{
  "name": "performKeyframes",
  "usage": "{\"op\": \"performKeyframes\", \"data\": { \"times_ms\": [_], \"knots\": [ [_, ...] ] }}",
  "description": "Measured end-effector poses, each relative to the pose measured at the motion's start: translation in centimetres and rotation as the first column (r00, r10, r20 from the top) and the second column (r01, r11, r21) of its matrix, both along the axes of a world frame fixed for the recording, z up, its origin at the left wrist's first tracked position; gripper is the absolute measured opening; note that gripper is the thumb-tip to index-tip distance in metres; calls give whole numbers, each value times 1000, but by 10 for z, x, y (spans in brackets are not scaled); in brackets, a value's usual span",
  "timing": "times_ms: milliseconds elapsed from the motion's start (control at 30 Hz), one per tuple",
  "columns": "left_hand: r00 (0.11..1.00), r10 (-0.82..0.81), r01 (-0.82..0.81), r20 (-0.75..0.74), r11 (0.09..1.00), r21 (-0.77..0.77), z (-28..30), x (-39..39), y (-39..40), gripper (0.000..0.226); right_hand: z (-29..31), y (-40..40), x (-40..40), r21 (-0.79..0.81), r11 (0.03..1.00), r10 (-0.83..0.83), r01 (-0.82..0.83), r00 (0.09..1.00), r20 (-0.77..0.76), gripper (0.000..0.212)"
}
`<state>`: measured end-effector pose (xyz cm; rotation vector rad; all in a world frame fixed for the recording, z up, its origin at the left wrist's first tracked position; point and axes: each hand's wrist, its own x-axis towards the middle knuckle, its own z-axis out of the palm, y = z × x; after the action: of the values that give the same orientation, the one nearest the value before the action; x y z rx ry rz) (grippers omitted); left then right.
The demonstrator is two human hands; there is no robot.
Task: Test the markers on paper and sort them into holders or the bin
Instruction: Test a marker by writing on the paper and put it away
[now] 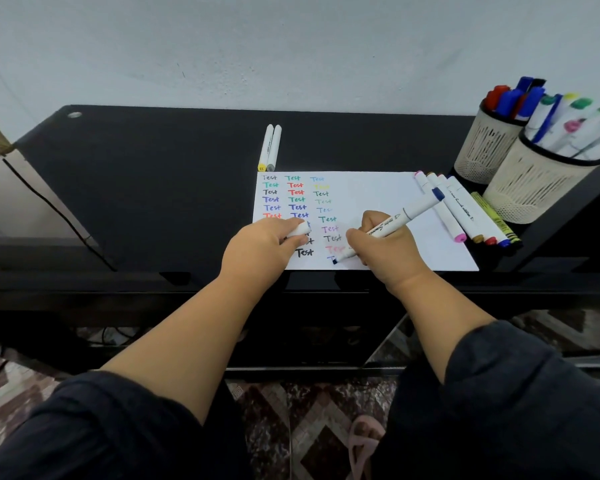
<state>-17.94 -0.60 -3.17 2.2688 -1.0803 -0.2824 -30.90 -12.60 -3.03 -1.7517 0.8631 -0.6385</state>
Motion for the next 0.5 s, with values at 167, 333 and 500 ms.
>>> {"op": "performKeyframes", "data": {
  "times_ms": [167,333,500],
  "knots": [
    [1000,-8,8,0,1000,3,-2,1,-1,42,-1,-3,-2,61,991,-123,116,984,127,41],
    [999,-7,6,-42,1000,-19,-3,2,-2,41,1,-5,-2,19,994,-112,111,989,92,39],
    [999,-3,2,-47,1000,-21,-2,1,-2,41,0,-4,-1,11,998,-61,61,997,36,38]
  ]
}}
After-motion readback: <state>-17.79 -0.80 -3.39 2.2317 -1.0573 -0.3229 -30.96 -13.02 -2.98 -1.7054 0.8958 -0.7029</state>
